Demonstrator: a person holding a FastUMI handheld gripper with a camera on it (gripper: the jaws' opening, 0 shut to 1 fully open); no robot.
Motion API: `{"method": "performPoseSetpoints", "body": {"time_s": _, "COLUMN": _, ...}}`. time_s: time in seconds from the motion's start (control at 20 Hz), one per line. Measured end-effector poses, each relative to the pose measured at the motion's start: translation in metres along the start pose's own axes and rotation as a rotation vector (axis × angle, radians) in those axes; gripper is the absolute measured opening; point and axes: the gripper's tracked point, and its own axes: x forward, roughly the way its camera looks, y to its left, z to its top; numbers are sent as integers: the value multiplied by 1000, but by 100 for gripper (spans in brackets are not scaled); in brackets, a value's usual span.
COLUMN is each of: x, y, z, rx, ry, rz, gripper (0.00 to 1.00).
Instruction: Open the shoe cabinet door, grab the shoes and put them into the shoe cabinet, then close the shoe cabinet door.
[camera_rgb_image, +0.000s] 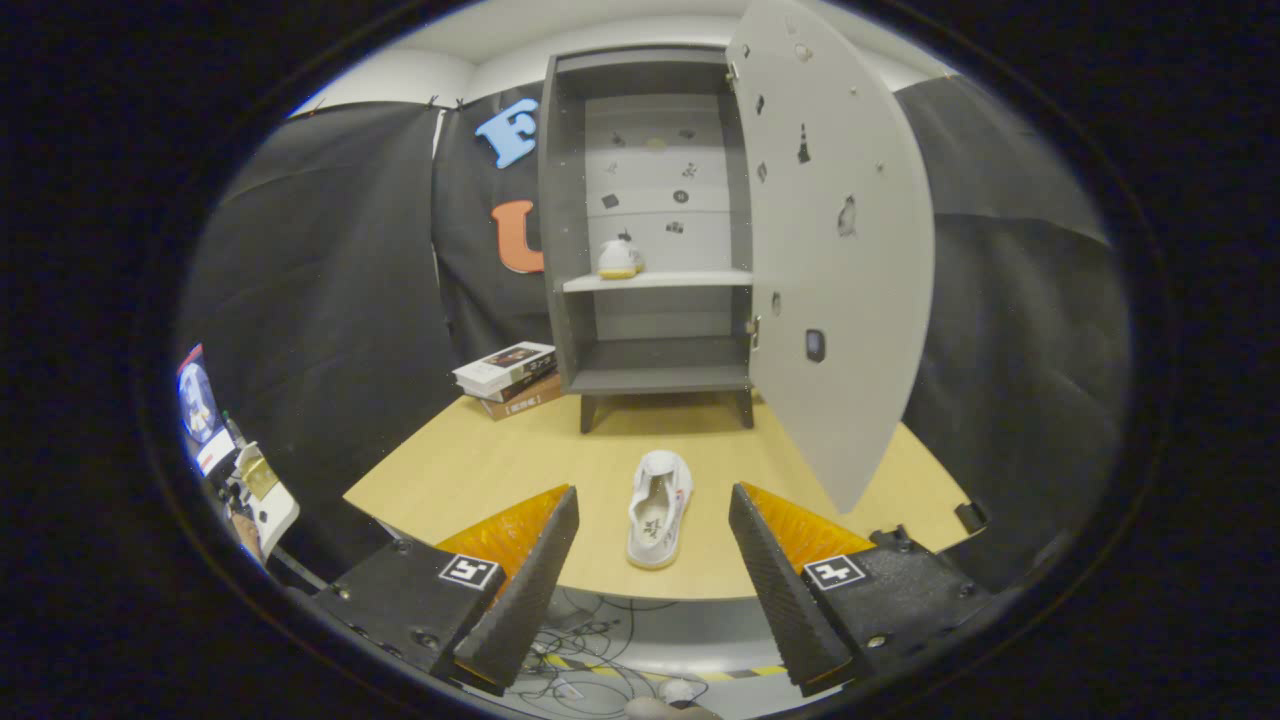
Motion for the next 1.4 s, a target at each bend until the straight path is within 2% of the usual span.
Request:
{"method": "performPoseSetpoints", "body": {"time_s": 0.2, "x": 64, "y": 17, "z": -28, "rx": -2, "ry": 45, "rz": 19, "gripper": 96}}
{"method": "performPoseSetpoints", "body": {"time_s": 0.65, "x": 200, "y": 11, "z": -74, "rx": 54, "ry": 194, "rz": -34, "gripper": 96}}
{"method": "performPoseSetpoints", "body": {"time_s": 1.15, "x": 259, "y": 10, "z": -85, "rx": -39, "ry": 291, "rz": -38, "gripper": 96}}
{"method": "performPoseSetpoints", "body": {"time_s": 1.4, "x": 280, "y": 19, "z": -86, "rx": -55, "ry": 318, "rz": 6, "gripper": 96}}
